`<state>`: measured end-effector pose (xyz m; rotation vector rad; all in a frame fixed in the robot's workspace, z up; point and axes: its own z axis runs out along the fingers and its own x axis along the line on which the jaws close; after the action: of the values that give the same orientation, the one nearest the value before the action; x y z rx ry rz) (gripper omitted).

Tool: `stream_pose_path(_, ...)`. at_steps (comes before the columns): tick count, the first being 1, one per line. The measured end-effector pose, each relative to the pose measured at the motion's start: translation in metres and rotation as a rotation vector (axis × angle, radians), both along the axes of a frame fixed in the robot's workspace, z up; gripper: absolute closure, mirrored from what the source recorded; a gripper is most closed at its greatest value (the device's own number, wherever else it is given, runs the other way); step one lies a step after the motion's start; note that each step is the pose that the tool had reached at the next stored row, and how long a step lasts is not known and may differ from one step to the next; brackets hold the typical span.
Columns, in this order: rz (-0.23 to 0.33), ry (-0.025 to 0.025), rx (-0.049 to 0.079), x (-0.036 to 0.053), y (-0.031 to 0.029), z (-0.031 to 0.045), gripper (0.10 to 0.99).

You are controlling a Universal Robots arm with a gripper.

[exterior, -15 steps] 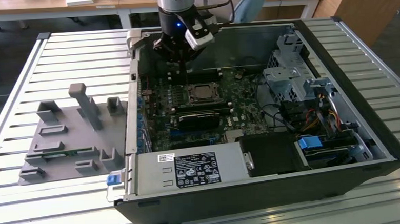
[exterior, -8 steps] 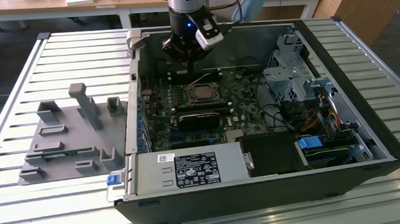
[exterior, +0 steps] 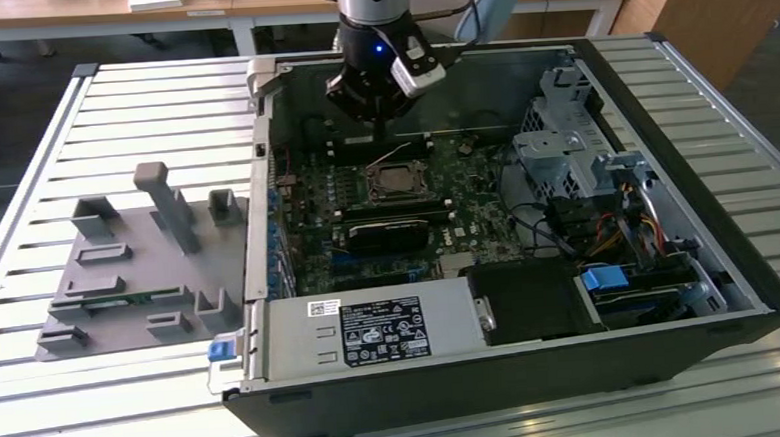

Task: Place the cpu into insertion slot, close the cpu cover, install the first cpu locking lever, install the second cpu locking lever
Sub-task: 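Install the first cpu locking lever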

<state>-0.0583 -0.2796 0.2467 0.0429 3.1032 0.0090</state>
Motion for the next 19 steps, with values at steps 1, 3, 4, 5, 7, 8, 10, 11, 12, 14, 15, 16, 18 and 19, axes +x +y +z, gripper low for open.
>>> stream_pose_path(1,0.0,-0.0002,0.018,0.0,-0.0003,0.0,0.98)
stream_pose_path(3,0.0,0.0,0.05,0.0,-0.0023,-0.0001,0.98)
stream_pose_path(4,0.0,0.0,0.057,0.0001,-0.0028,-0.0004,0.98)
stream_pose_path(5,0.0,0.0001,0.062,0.0004,-0.0031,-0.0009,0.98)
stream_pose_path(7,0.0,-0.0003,0.072,0.0016,-0.0031,-0.0021,0.98)
stream_pose_path(8,0.0,-0.0002,0.071,0.0016,-0.0031,-0.0024,0.98)
stream_pose_path(10,0.0,0.0001,0.067,0.0017,-0.0031,-0.0039,0.98)
stream_pose_path(11,0.003,0.0002,0.064,0.0019,-0.0031,-0.0053,0.98)
stream_pose_path(12,0.005,0.0001,0.062,0.0022,-0.0031,-0.0071,0.98)
stream_pose_path(14,0.009,0.0003,0.062,0.0029,-0.0031,-0.01,0.98)
stream_pose_path(15,0.01,0.0004,0.062,0.0035,-0.0031,-0.0109,0.98)
stream_pose_path(16,0.01,0.0003,0.062,0.004,-0.0031,-0.0115,0.98)
stream_pose_path(18,0.01,0.0004,0.062,0.005,-0.0031,-0.0125,0.98)
stream_pose_path(19,0.01,0.0004,0.062,0.0053,-0.0031,-0.0131,0.98)
